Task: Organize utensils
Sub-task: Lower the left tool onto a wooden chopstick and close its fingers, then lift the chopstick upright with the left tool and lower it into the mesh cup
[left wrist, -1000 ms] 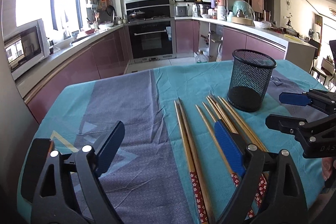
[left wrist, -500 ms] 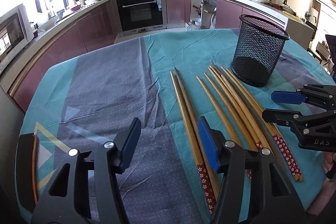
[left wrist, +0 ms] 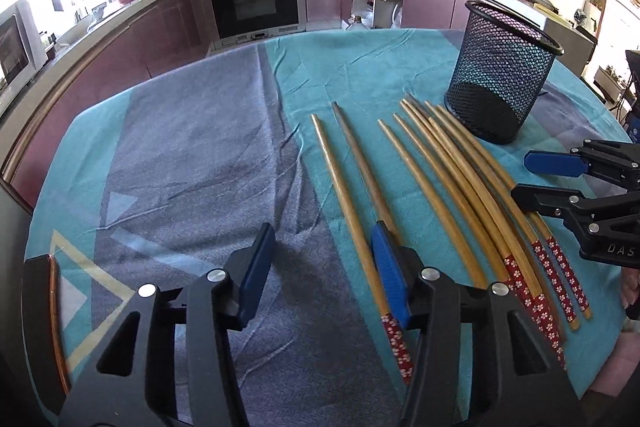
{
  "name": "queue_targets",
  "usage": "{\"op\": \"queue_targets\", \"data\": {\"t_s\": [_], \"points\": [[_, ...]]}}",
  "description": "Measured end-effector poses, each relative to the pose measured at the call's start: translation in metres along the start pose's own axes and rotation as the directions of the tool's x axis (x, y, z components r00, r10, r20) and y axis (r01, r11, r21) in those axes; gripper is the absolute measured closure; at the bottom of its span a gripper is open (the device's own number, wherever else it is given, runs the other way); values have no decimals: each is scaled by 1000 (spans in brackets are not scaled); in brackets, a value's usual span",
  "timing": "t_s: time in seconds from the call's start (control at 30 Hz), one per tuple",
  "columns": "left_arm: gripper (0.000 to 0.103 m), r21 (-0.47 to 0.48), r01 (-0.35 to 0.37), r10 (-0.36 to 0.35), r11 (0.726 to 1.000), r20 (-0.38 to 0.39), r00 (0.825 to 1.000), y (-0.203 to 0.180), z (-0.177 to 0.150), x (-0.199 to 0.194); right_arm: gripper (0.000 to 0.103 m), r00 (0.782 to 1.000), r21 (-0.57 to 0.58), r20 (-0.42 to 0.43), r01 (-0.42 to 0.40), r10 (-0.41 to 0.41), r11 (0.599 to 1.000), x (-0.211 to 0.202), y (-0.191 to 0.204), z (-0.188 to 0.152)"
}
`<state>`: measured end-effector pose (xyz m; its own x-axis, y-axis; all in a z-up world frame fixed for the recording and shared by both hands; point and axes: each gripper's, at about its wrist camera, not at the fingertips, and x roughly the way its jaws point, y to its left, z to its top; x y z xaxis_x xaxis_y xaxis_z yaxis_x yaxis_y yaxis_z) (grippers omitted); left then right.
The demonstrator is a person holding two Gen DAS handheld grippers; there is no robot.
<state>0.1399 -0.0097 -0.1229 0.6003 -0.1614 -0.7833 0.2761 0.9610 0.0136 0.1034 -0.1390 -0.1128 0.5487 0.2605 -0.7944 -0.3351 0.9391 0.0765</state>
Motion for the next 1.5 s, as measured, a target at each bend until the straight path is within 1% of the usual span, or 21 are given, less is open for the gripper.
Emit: {"op": "queue_targets", "data": {"t_s": [0.13,0.17,0.4,0.47,0.5,0.57,0.63,0.67,0.8,0.97,1.03,1.13,1.23,1.33,1.5], "points": [[54,21,-9,9,1000,3,1000,-4,5,3,61,1000,-11,-3,3,-3,1000,5,4,5],[54,23,-8,8,1000,2,1000,-5,7,4,62,1000,-13,-3,5,-5,1000,7,4,7],[65,11,14,-14,1000,-6,1000,-8,24,17,75,1000,-5,-6,7,-7,1000,15,4,18],[70,4,18,-17,1000,-8,1000,-9,28,20,85,1000,5,-7,-3,3,1000,16,2,20],[73,0,20,-20,1000,-8,1000,-10,29,21,88,1000,12,-7,-14,14,1000,17,1,20],[77,-8,18,-18,1000,-8,1000,-11,31,23,94,999,33,-7,-31,32,999,17,-2,21],[89,-28,29,-30,999,-9,1000,-10,33,24,96,999,54,-5,-48,49,997,16,-6,21],[92,-38,34,-34,999,-9,999,-10,33,24,98,998,66,-3,-60,60,996,15,-8,20],[96,-76,42,-42,996,-3,999,-7,34,24,98,996,80,10,-88,87,993,10,-9,19],[96,-99,58,-56,993,18,998,-3,32,14,98,992,71,41,-119,116,990,-5,-8,19],[96,-104,81,-78,991,34,996,-2,34,5,98,989,70,62,-141,137,988,-13,-8,20],[96,-110,125,-118,986,69,991,4,36,-14,98,981,64,104,-169,162,984,-28,-9,21],[96,-106,175,-162,979,120,979,8,42,-38,98,971,61,154,-197,185,979,-45,-11,25],[96,-95,231,-213,968,171,962,9,46,-62,98,957,55,206,-221,205,974,-62,-14,27],[96,-71,298,-272,952,254,928,8,56,-103,98,934,49,278,-248,225,968,-85,-17,32]]}}
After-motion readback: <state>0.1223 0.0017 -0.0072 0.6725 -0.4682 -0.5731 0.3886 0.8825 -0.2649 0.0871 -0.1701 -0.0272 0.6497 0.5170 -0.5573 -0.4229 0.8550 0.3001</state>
